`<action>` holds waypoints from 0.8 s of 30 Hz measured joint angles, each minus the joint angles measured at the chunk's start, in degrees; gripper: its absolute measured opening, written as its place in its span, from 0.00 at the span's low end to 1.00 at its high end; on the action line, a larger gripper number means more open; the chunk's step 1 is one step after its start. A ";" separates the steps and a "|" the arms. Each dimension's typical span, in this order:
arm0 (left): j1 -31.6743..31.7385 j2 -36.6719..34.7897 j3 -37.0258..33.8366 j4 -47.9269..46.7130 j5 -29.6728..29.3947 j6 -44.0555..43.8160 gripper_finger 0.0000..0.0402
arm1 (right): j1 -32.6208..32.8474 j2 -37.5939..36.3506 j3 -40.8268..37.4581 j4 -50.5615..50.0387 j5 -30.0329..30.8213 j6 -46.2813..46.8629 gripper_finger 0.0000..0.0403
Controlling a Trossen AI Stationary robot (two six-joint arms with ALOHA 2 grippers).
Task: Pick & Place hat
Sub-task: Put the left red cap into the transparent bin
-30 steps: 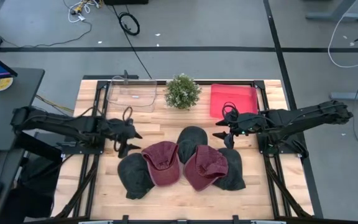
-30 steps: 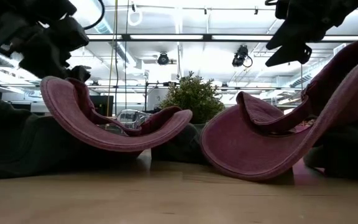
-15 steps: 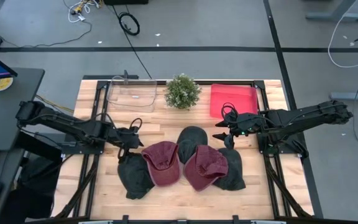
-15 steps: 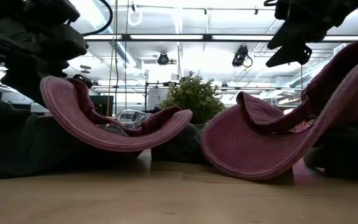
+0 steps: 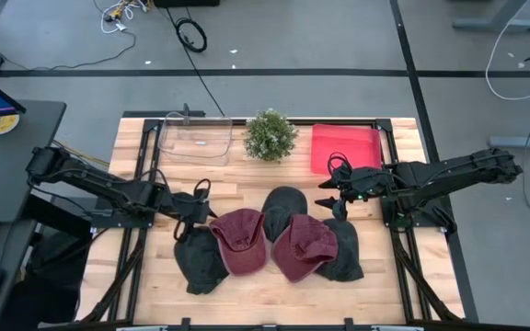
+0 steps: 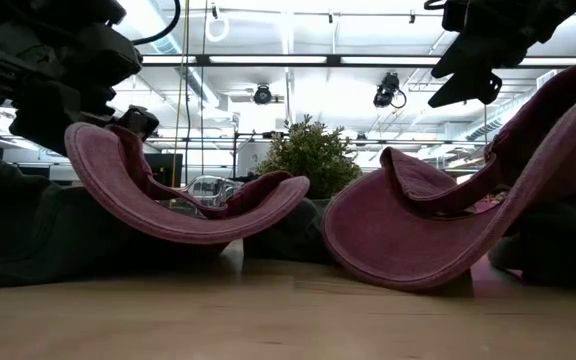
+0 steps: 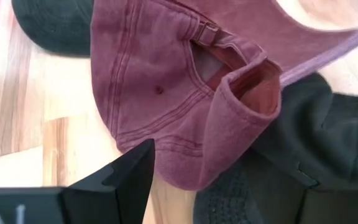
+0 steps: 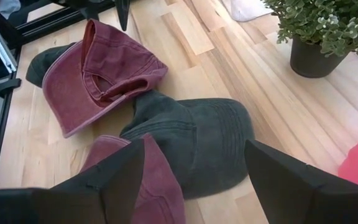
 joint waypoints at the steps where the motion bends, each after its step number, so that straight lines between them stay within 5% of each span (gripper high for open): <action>1: 0.00 0.00 0.00 0.17 0.00 0.31 0.56 | 0.00 0.00 0.00 0.00 -0.60 0.00 0.70; 6: 0.00 -0.02 0.00 1.47 0.16 3.28 0.39 | 0.00 0.00 0.00 0.04 -2.82 0.01 0.70; 13: 0.00 -0.03 0.00 1.90 0.22 5.86 0.04 | 0.00 0.00 0.00 0.04 -2.84 -0.01 0.70; 19: -0.02 -0.13 2.34 2.38 -0.67 7.62 0.02 | 0.01 0.00 -0.01 0.04 -2.84 -0.01 0.70; 24: -1.21 -0.13 10.81 -2.01 -2.80 13.14 0.01 | 0.00 0.00 -0.02 0.04 -2.83 -0.01 0.70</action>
